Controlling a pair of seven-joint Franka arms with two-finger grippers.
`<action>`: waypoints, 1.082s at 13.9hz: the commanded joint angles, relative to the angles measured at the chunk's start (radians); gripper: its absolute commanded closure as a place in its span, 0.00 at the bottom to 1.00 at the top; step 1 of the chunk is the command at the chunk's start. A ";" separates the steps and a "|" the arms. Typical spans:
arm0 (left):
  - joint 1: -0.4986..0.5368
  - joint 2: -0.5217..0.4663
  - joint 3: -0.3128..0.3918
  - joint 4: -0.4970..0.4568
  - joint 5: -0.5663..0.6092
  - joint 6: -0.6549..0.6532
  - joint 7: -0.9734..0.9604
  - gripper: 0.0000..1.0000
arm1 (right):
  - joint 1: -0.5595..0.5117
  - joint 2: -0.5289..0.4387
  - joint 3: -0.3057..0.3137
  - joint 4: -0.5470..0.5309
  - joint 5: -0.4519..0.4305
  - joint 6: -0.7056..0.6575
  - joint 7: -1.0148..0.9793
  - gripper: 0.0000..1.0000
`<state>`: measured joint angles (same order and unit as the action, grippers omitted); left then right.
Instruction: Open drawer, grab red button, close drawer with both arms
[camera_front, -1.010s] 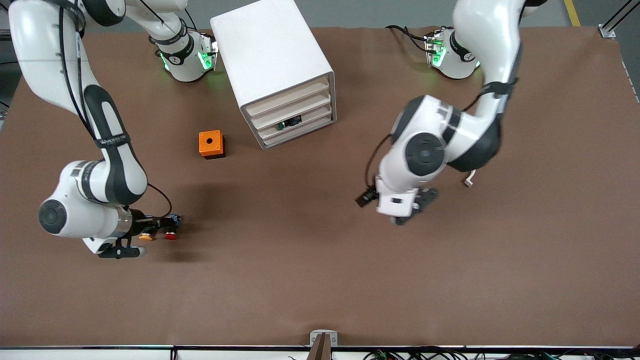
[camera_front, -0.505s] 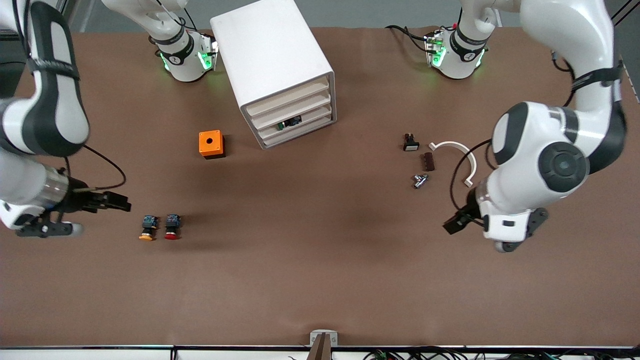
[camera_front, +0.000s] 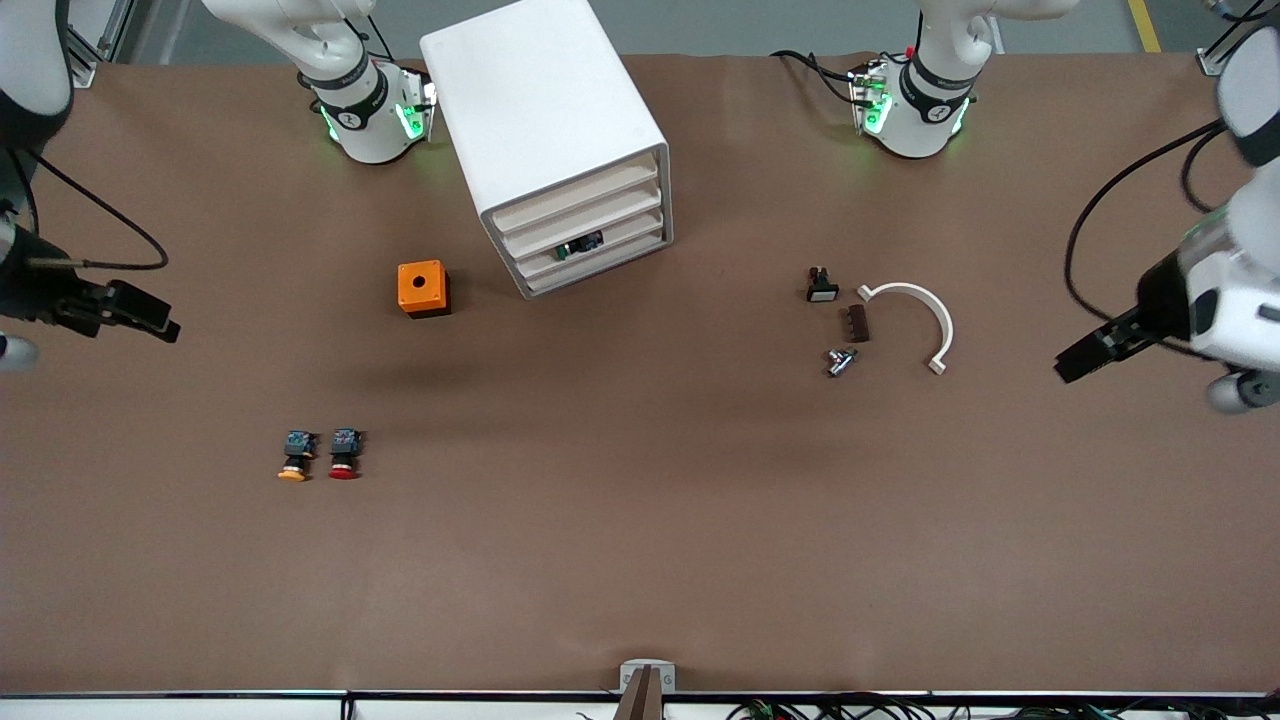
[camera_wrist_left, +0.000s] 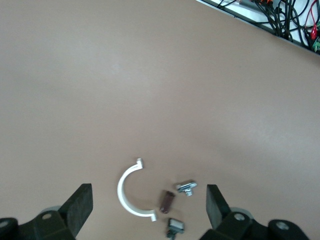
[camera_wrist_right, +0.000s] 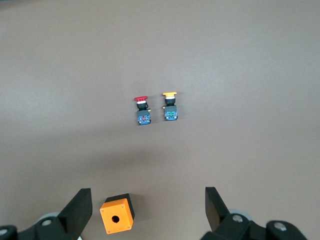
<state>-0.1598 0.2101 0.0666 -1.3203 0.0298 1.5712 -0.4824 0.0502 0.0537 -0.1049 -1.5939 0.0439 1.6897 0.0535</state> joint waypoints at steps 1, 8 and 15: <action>0.060 -0.069 -0.022 -0.034 0.018 -0.055 0.093 0.00 | 0.002 -0.034 0.004 -0.032 -0.015 0.021 0.028 0.00; 0.189 -0.198 -0.131 -0.157 0.004 -0.114 0.248 0.00 | 0.016 -0.064 0.002 -0.040 -0.039 -0.005 0.028 0.00; 0.184 -0.334 -0.186 -0.378 -0.004 0.016 0.260 0.00 | -0.010 -0.077 0.013 -0.040 -0.053 -0.002 0.028 0.00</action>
<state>0.0156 -0.0357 -0.0845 -1.5820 0.0292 1.5292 -0.2428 0.0495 0.0019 -0.1052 -1.6159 0.0057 1.6910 0.0680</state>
